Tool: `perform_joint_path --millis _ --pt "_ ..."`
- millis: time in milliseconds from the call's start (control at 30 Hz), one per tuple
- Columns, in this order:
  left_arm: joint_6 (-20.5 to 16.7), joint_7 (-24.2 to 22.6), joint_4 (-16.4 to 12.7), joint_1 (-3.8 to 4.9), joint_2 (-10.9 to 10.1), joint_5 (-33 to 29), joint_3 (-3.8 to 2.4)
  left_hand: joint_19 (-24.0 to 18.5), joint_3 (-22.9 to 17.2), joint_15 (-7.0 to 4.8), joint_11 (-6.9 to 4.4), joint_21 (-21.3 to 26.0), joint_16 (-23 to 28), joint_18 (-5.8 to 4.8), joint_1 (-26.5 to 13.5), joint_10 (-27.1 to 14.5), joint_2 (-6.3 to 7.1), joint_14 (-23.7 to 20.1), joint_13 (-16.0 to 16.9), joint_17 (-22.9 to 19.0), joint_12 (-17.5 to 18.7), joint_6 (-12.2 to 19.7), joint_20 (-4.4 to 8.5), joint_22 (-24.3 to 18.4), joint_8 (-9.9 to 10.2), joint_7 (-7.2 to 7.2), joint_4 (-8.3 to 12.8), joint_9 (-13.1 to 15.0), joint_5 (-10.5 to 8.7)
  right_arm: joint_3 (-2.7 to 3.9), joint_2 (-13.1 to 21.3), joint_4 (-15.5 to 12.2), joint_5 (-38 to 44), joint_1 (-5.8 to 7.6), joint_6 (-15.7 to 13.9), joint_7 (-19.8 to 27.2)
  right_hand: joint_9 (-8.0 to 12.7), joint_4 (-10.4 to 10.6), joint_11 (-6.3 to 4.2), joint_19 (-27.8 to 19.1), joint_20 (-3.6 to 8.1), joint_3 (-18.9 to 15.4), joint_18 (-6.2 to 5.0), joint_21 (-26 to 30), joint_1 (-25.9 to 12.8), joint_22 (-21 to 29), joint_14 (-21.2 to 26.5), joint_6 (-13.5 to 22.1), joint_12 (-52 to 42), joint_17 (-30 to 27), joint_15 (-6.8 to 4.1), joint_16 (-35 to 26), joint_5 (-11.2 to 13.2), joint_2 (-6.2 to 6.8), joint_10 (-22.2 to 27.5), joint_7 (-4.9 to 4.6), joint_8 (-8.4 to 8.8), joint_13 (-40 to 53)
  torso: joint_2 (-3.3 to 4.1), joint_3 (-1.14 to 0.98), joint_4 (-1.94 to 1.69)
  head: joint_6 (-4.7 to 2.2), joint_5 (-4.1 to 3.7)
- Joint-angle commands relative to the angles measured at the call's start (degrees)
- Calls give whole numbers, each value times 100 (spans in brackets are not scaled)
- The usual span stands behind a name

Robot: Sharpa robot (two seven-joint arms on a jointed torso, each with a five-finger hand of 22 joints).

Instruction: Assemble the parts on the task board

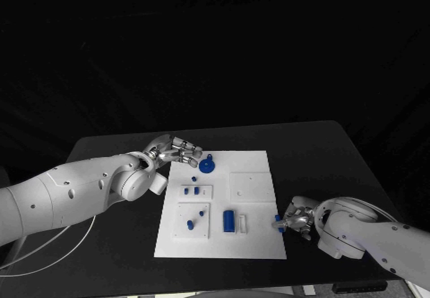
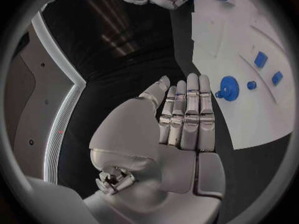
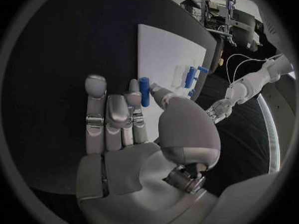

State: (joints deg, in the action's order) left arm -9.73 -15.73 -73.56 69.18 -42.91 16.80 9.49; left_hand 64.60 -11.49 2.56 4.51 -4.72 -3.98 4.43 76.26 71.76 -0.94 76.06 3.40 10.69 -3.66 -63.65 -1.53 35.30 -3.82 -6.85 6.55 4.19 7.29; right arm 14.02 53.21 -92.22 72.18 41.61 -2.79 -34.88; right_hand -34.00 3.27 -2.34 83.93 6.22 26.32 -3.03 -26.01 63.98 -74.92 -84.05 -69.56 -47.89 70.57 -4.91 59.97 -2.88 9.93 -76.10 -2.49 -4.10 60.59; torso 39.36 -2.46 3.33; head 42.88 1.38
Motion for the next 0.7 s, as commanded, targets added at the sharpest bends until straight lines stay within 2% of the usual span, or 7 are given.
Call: perform_joint_path --millis 33,67,133,233,300,400,700 --pt "106 -34 -17 0 2 -44 -2 22 26 26 -4 24 10 -83 -3 -22 -18 8 5 6 -2 29 -8 -5 14 9 -6 -7 17 -40 -59 64 130 -59 -62 -102 2627 -336 -15 267 33 139 -1 -21 52 -67 -36 -25 8 -2 -32 -26 -33 -62 -3 -5 45 11 0 3 -3 8 -4" --pt "108 -31 -16 0 2 -44 -2 22 26 26 -4 24 10 -83 -3 -22 -18 8 5 6 -2 29 -8 -5 14 9 -6 -7 17 -41 -71 75 134 -60 -65 -105 2623 -492 -16 264 28 172 -6 -17 2 -64 -36 -34 4 -6 -30 -26 -66 -83 4 -2 46 14 -2 5 -1 9 -4" --pt "111 -26 -16 0 0 -44 -2 22 26 26 -4 24 10 -83 -3 -22 -18 8 5 6 -2 29 -8 -5 14 9 -6 -7 17 -42 -87 92 139 -63 -69 -111 2617 -675 -14 266 26 186 -8 -27 -40 -64 -38 -41 -8 -8 -30 -17 -138 -115 4 3 48 18 -3 5 -1 11 -4" --pt "115 -18 -16 0 -4 -44 -1 23 24 28 -1 30 10 -82 -8 -29 -21 5 5 7 -3 39 -10 -16 11 7 -8 -6 17 -43 -104 118 144 -66 -89 -119 2605 -794 -26 266 28 218 -5 -47 -14 -70 -36 -80 -18 -10 -33 -14 -221 -167 5 10 44 23 -4 6 -2 13 -5" --pt "118 -12 -17 0 -8 -44 -1 23 24 28 -1 30 10 -82 -8 -29 -21 5 5 7 -3 39 -10 -16 11 7 -8 -6 17 -44 -102 130 145 -67 -124 -120 2584 -919 -36 266 34 317 2 -59 -22 -75 -37 -124 -16 -9 -40 -4 -237 -263 8 25 46 19 -4 5 1 17 1" --pt "123 -7 -17 0 -13 -44 0 23 24 28 -1 30 10 -82 -8 -29 -21 5 5 7 -3 39 -10 -16 11 7 -8 -6 17 -44 -87 142 120 -68 -182 -109 2561 -916 -49 270 38 437 10 -91 -90 -84 -39 -169 -15 -8 -43 6 -163 -342 -5 53 43 11 -3 4 4 15 7" --pt "136 8 -15 0 -18 -44 3 24 24 28 -1 30 9 -82 -9 -29 -21 4 5 7 -3 39 -10 -19 11 7 -9 -5 18 -27 88 138 -110 -68 -409 22 2493 -895 -63 273 41 638 37 -209 -174 -124 -50 -247 -47 20 -44 77 -146 -392 -61 83 40 15 -8 3 6 -2 11"
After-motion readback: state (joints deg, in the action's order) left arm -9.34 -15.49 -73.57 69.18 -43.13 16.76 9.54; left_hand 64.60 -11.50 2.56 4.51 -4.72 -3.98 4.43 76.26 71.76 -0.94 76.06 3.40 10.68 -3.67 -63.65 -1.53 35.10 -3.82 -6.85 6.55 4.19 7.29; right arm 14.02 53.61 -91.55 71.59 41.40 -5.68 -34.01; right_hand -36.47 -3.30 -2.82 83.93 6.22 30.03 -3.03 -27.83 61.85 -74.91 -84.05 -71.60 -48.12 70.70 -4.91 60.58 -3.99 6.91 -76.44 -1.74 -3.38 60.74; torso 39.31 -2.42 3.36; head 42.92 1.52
